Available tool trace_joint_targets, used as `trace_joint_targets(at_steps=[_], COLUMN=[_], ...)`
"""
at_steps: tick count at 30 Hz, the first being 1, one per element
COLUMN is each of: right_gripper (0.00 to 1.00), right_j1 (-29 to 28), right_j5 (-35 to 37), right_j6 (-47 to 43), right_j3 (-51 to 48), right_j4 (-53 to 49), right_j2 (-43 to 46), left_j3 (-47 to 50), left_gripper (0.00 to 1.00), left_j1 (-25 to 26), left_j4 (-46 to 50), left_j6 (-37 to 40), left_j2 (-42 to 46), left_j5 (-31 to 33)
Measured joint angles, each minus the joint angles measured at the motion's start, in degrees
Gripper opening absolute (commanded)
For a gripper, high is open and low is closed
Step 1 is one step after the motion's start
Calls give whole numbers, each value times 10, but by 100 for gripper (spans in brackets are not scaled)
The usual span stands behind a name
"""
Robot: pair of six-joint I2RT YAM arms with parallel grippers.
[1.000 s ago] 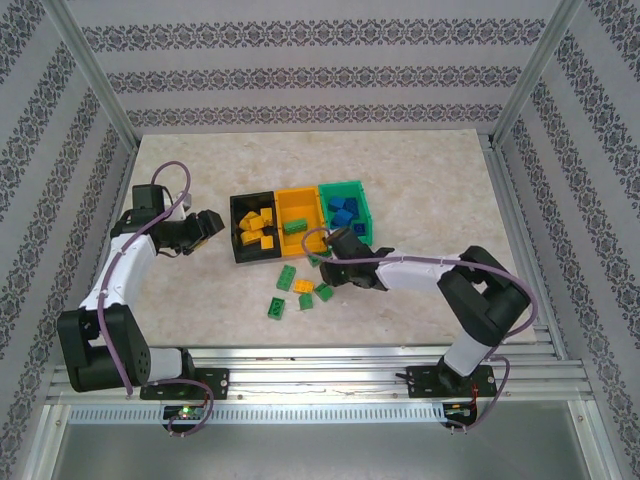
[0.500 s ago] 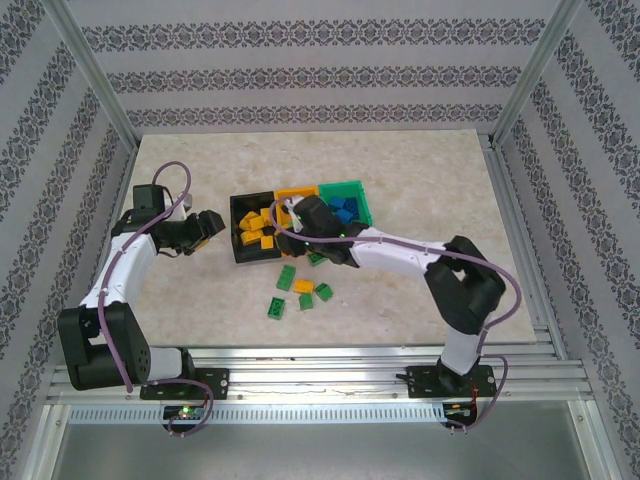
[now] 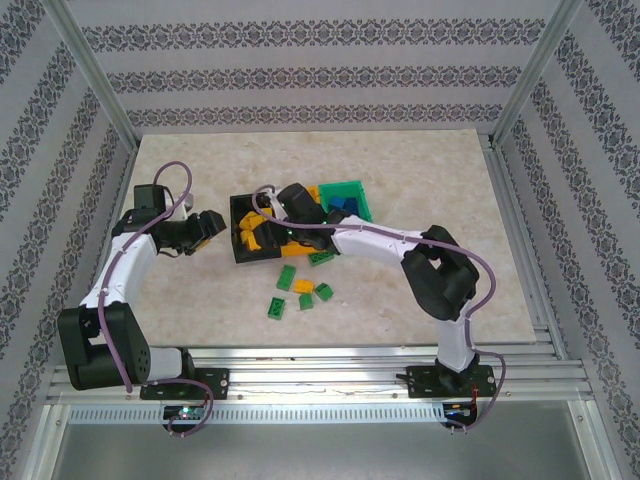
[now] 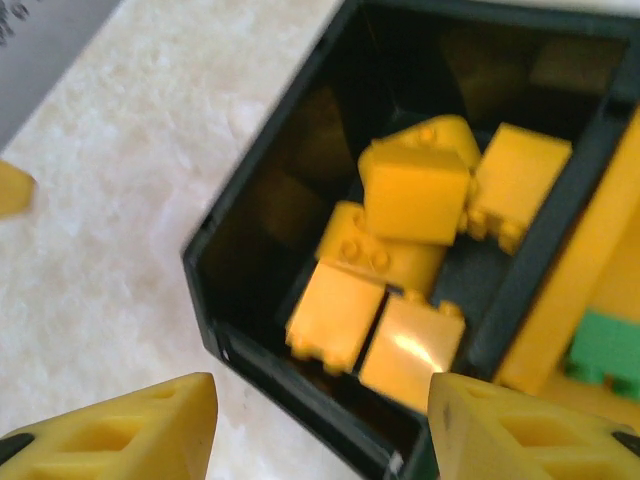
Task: Sort the legos into containers by color
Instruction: Place the lego in the container, then pick up the lego from the bottom-center of the table.
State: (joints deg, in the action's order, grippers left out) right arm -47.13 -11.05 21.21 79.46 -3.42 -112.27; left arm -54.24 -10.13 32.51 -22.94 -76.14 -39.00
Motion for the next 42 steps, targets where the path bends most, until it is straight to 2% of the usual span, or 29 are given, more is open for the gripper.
trace_joint_targets(at_steps=[8,14,26,33,42], right_gripper=[58,58,61,62,58], right_j1=[-11,-15,-16,-40,-52], right_j5=[0,0,0,3,44], right_j6=[-13,-52,-166,-200,-227], right_j3=[-140,-181,-147,-105,-96], right_j4=[-19,-45,-164,-203,-249], right_j2=[78,110,90,52,28], left_j3=[-4,-6,-7,-8,-8], left_gripper=[67,68,68,68,68], left_j1=[0,0,0,0,0], left_j4=[0,0,0,0,0], left_j6=[2,2,4,4,4], left_j2=[-1,-7,-10,-10,-10], left_j5=[-3,-10,-13,-13,-14])
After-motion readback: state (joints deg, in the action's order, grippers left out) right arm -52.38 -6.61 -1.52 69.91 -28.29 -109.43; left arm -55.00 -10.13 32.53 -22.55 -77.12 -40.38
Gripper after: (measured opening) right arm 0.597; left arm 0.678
